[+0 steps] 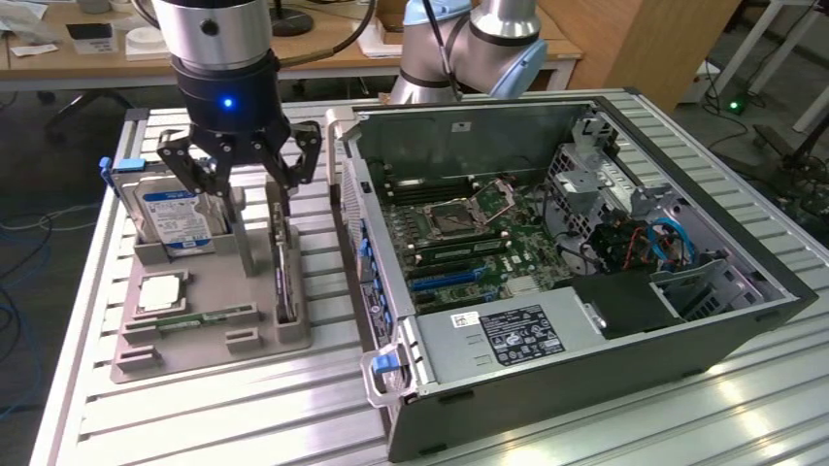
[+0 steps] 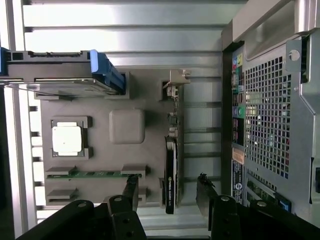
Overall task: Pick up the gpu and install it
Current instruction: 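Pick up the gpu and move the gpu toward the slot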
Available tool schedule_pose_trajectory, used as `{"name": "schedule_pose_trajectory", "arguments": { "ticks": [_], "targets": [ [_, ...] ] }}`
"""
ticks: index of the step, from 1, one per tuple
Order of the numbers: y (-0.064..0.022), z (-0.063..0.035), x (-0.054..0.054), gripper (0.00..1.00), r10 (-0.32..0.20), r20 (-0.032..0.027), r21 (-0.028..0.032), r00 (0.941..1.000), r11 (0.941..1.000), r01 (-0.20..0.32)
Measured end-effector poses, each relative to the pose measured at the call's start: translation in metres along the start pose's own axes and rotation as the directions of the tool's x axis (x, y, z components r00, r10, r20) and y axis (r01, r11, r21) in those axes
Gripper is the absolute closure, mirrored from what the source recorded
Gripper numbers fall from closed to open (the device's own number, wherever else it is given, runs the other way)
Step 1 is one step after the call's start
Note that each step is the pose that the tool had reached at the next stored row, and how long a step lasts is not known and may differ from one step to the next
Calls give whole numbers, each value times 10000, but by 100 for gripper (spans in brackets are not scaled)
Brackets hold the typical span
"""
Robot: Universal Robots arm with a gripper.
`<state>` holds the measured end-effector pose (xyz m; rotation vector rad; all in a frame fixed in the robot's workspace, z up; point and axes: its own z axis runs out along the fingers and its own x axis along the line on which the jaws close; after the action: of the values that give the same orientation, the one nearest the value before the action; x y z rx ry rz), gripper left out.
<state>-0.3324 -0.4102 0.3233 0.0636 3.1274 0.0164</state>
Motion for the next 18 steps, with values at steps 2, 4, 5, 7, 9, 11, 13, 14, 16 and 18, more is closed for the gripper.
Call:
{"name": "schedule_pose_trajectory", "arguments": {
  "ticks": [2,4,5,7,9,11,13,14,16,18],
  "targets": [
    [1,19,-2,41,-36,1,5,10000,10000,36],
    [1,40,-5,41,-69,1,7,10000,10000,69],
    [0,49,-5,41,-76,-1,8,10000,10000,76],
    [0,66,-6,41,-86,-1,8,10000,10000,86],
    [-1,75,-6,41,-88,-2,8,10000,10000,88],
    [-1,87,-6,41,-90,-1,7,10000,10000,90],
    [-1,99,-6,41,-93,-2,8,10000,10000,93],
    [-1,105,-6,41,-95,-1,9,10000,10000,95],
    [-1,115,-6,41,-98,-1,12,10000,10000,98],
    [-1,127,-6,41,-101,-1,15,9999,9999,101]
  ]
}}
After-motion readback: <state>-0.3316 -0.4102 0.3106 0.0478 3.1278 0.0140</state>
